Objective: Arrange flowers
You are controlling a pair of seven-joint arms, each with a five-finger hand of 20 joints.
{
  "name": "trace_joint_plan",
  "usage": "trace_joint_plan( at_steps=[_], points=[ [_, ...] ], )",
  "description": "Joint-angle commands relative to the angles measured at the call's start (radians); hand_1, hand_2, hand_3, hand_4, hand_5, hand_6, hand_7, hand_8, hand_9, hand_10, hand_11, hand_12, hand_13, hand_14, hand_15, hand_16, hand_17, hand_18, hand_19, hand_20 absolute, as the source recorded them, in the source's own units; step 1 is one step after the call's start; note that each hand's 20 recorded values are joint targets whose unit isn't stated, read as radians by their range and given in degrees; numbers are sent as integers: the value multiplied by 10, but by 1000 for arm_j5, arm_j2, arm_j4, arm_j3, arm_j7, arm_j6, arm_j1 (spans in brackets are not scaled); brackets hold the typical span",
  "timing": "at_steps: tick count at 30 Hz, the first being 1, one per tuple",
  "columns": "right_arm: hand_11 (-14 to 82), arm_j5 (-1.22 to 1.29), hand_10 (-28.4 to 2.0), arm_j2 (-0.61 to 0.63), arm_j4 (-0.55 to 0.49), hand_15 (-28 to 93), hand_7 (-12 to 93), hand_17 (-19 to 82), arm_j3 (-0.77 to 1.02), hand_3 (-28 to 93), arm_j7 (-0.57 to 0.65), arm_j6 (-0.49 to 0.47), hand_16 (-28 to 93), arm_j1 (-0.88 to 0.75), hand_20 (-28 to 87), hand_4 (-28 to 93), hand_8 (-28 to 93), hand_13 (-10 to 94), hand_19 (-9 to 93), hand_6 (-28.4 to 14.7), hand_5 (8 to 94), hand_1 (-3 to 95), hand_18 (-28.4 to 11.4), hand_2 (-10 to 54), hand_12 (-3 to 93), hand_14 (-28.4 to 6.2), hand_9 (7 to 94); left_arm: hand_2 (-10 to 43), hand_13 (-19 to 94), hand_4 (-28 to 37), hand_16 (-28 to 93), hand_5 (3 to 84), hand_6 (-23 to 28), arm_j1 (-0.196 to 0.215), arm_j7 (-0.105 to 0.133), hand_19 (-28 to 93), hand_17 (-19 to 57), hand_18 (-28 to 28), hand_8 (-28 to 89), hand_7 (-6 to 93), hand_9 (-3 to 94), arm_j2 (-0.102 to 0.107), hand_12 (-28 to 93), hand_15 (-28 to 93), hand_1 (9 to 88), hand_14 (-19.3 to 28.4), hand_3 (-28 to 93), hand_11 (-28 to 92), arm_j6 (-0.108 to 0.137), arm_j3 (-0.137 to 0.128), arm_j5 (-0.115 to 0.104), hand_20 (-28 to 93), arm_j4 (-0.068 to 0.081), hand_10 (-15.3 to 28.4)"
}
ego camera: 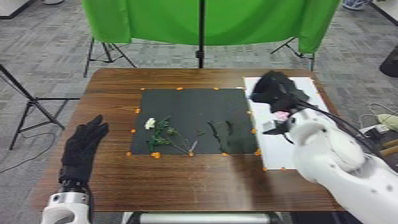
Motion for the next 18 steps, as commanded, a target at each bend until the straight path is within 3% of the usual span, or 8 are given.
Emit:
trace_joint_plan(
  at_steps=[1, 5, 6, 9, 10, 12, 18],
  points=[
    [70, 55, -93, -341, 285, 561, 175, 677, -380, 513, -101, -69, 356, 507, 535, -142, 108, 926, 932, -6, 815, 647, -92, -95, 392, -18, 916, 54, 277, -283, 37, 421, 57, -1, 37, 5, 16, 101, -47, 47, 393, 6, 123, 72, 168, 139, 630, 91, 68, 31, -13, 166, 3, 129],
    [67, 75, -90, -470, 423, 564, 180, 676, -470, 515, -105, -106, 358, 576, 542, -146, 108, 926, 932, -2, 810, 644, -93, -95, 391, -18, 912, 40, 274, -283, 38, 387, 57, -11, 54, 7, 20, 98, -46, 43, 379, 8, 123, 68, 174, 137, 649, 84, 73, 39, -10, 166, 9, 125],
    [67, 78, -88, -500, 460, 565, 181, 676, -476, 515, -115, -121, 358, 586, 543, -147, 107, 926, 932, -1, 809, 644, -92, -95, 390, -18, 910, 11, 274, -281, 38, 368, 56, -12, 57, 7, 22, 98, -46, 46, 375, 8, 124, 67, 206, 136, 657, 83, 73, 39, 3, 166, 9, 122],
    [65, 74, -86, -563, 549, 568, 183, 675, -523, 516, -131, -110, 359, 614, 546, -149, 104, 924, 932, 1, 806, 643, -93, -95, 389, -19, 907, -51, 272, -240, 39, 315, 46, -10, 65, 7, 24, 98, -51, 57, 354, 9, 127, 66, 279, 132, 678, 84, 86, 40, 9, 166, 8, 115],
    [64, 67, -85, -570, 551, 570, 184, 674, -538, 516, -121, -102, 359, 616, 548, -151, 102, 924, 932, 2, 805, 643, -93, -95, 386, -19, 906, -58, 271, -233, 39, 307, 44, 8, 75, 7, 24, 99, -51, 58, 349, 10, 127, 66, 287, 130, 676, 84, 86, 34, 8, 166, 0, 113],
    [64, 57, -86, -596, 596, 571, 186, 673, -554, 521, -127, -79, 358, 628, 551, -149, 96, 923, 932, 3, 804, 641, -92, -95, 384, -19, 905, -73, 268, -203, 39, 295, 42, 3, 82, 7, 24, 100, -54, 64, 340, 13, 127, 65, 311, 128, 661, 84, 98, 38, 3, 165, 3, 109],
    [65, 47, -86, -634, 673, 577, 191, 674, -585, 523, -135, -100, 356, 645, 556, -155, 89, 924, 932, 3, 802, 640, -95, -95, 381, -19, 906, -92, 266, -180, 42, 291, 42, 16, 88, 7, 22, 99, -55, 67, 336, 9, 128, 66, 325, 126, 656, 84, 93, 25, 9, 164, -1, 107]
  ],
)
